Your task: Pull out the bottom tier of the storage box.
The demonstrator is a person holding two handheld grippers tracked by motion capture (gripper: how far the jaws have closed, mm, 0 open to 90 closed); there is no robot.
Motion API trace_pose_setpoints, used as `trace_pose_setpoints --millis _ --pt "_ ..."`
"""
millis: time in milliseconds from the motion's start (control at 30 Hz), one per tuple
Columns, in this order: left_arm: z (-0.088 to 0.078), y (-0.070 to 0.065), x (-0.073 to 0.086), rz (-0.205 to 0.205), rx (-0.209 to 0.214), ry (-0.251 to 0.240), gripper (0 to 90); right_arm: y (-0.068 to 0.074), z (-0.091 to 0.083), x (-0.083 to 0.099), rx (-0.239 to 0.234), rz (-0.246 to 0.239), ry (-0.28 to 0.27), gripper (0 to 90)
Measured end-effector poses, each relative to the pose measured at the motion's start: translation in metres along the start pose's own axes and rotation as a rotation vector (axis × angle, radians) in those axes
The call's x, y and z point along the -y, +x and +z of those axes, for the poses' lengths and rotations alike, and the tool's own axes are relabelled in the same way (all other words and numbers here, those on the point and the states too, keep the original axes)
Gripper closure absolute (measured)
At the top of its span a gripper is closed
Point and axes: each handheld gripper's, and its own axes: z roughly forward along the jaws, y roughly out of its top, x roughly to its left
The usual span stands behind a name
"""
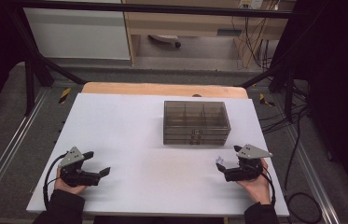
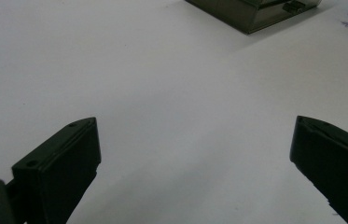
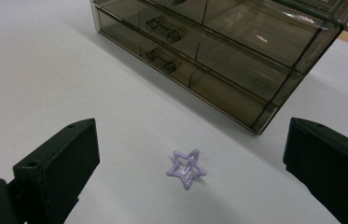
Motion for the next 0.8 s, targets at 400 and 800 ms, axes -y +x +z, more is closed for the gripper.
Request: trace_pose_setpoints --millis 400,800 --pt "0.000 0.000 0.000 0.003 -0.004 0.001 1.5 0.014 0.013 -0.019 0.042 -0.126 0.035 5.0" --pt "0.001 0.000 0.000 0.006 -0.004 0.006 1.6 0.025 0.024 -0.030 0.062 -0.229 0.074 5.3"
